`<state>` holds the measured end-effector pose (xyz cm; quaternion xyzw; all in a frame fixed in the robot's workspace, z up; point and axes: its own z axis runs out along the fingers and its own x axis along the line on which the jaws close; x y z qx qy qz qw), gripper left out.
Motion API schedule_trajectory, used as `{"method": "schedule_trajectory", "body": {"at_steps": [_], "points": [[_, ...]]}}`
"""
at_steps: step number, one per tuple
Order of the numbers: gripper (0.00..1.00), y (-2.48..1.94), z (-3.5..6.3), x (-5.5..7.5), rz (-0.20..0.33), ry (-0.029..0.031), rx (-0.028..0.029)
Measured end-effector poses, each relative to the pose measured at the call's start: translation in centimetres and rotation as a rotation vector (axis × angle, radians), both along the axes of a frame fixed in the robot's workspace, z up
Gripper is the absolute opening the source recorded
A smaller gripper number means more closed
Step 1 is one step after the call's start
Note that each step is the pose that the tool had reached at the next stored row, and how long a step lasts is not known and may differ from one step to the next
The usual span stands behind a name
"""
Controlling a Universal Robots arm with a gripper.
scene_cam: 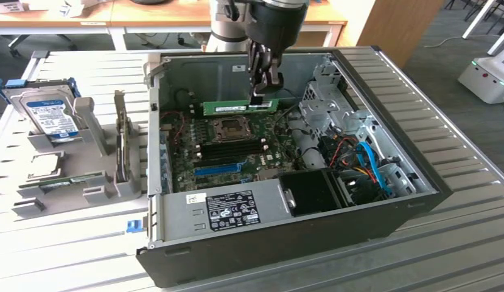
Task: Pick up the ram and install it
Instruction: 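Insert the ram into the slot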
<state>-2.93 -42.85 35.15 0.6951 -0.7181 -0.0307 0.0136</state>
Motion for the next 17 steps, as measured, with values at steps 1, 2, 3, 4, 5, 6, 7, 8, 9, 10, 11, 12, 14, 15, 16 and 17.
{"method": "schedule_trajectory", "body": {"at_steps": [1,2,3,4,5,6,7,8,9,10,11,12,14,15,16,17], "points": [[0.12,0.0,-0.18,0.0,0.0,0.0,0.0],[0.12,0.0,-0.35,0.0,0.0,0.0001,0.0],[0.12,0.0,-0.52,0.0,0.0,0.0001,0.0001],[0.12,0.0,-0.68,0.0,0.0,0.0001,0.0001],[0.12,0.0,-0.83,0.0,0.0,0.0001,0.0001],[0.12,0.0,-0.98,0.0,0.0,0.0,0.0],[0.12,0.0,-1.16,0.0,0.0,0.0,0.0],[0.12,0.0,-1.33,0.0,0.0,0.0001,-0.0001],[0.12,0.0,-1.52,0.0,0.0,0.0001,0.0],[0.12,0.0,-1.71,0.0,0.0,0.0001,0.0],[0.12,0.0,-1.89,0.0,0.0,0.0001,0.0001],[0.12,0.0,-2.07,0.0,0.0,0.0001,0.0],[0.12,0.0,-2.44,0.0,0.0,0.0001,0.0001],[0.12,0.0,-2.61,0.0,0.0,0.0001,0.0001],[0.12,0.0,-2.79,0.0,0.0,0.0001,0.0001],[0.12,0.0,-2.98,0.0,0.0,0.0001,-0.0001]]}}
